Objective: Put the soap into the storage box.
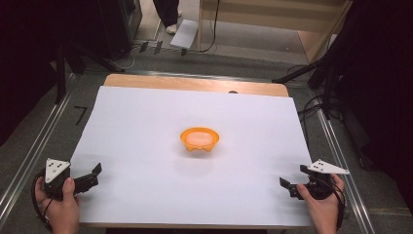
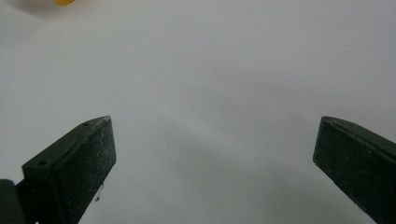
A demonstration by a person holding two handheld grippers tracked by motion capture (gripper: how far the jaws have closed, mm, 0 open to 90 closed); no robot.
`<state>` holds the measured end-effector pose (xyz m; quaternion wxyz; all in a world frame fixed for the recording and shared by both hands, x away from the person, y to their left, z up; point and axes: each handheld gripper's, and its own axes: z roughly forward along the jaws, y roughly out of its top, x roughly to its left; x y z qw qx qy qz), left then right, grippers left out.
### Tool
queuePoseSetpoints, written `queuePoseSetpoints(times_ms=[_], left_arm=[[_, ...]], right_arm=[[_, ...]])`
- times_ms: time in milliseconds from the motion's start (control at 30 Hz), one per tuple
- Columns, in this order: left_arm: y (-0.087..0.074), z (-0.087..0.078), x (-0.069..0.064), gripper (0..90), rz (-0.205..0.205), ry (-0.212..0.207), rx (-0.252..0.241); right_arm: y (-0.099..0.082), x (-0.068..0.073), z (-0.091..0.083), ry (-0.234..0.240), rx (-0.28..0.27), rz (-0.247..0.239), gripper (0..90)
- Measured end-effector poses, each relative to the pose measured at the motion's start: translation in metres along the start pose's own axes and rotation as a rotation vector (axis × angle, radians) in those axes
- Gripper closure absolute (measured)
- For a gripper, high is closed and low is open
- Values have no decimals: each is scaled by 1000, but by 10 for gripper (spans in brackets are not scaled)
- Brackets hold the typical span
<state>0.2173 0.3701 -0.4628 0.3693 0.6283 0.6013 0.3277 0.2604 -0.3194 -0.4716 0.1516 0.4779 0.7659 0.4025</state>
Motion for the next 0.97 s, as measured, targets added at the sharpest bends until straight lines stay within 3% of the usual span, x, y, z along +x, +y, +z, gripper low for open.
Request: queuePoseSetpoints(times_ms=[500, 667, 967], left_arm=[[0, 0, 0, 0, 1, 0, -3], [0, 0, 0, 0, 0, 0, 0], [0, 0, 0, 0, 0, 0, -2]], right_arm=[[-34, -12, -26, -93, -134, 89, 0], [-43, -14, -31, -94, -172, 109, 0], [-43, -13, -30, -110, -177, 107, 0]])
